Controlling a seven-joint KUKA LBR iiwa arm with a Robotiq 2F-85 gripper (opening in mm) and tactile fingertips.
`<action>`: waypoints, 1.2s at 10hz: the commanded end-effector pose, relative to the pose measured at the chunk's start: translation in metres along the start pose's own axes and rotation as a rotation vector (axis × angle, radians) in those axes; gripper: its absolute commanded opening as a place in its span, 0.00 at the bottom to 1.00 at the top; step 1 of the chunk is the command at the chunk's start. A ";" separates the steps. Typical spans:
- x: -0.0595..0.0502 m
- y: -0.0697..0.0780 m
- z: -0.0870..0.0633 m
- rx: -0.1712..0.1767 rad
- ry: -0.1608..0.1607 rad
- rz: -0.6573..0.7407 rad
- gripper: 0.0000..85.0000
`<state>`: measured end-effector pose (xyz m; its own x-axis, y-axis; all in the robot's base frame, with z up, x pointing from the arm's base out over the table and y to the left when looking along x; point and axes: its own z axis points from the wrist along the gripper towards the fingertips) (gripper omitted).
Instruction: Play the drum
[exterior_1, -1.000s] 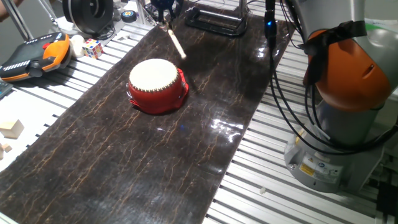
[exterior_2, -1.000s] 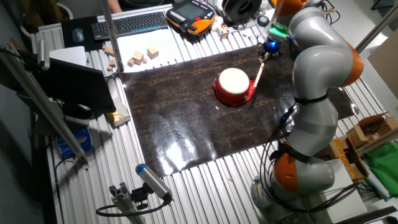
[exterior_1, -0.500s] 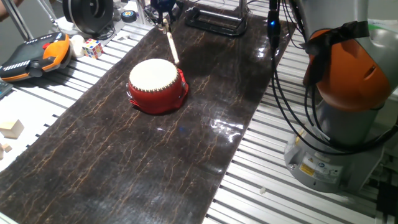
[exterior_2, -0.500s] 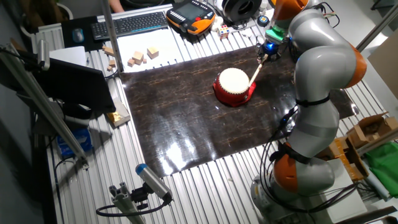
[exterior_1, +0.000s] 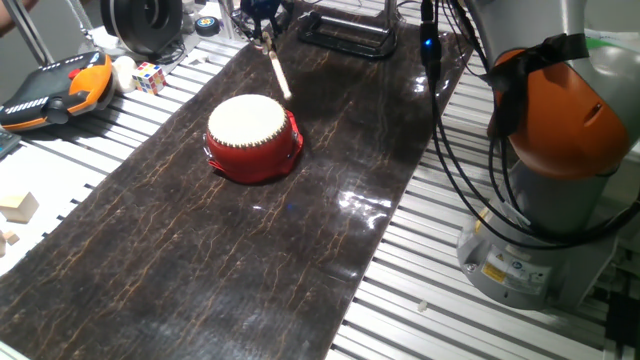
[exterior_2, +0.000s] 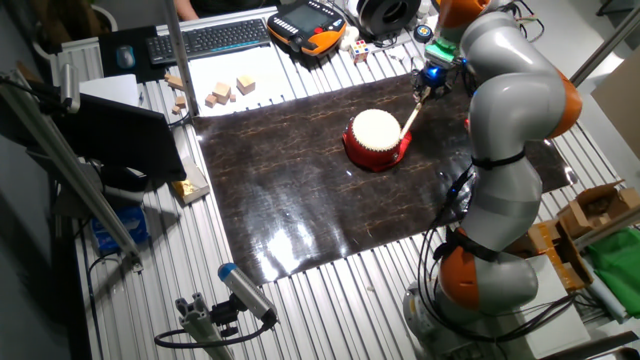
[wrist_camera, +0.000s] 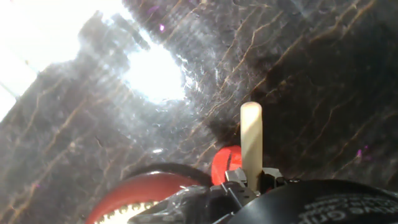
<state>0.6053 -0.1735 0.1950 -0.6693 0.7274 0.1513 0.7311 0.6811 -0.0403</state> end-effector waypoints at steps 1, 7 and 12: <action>0.000 0.000 0.000 0.035 -0.017 -0.152 0.01; 0.000 0.000 0.000 0.081 -0.063 -0.190 0.01; 0.000 0.000 0.000 0.112 -0.088 -0.198 0.01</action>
<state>0.6057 -0.1727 0.1955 -0.8150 0.5730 0.0867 0.5624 0.8181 -0.1204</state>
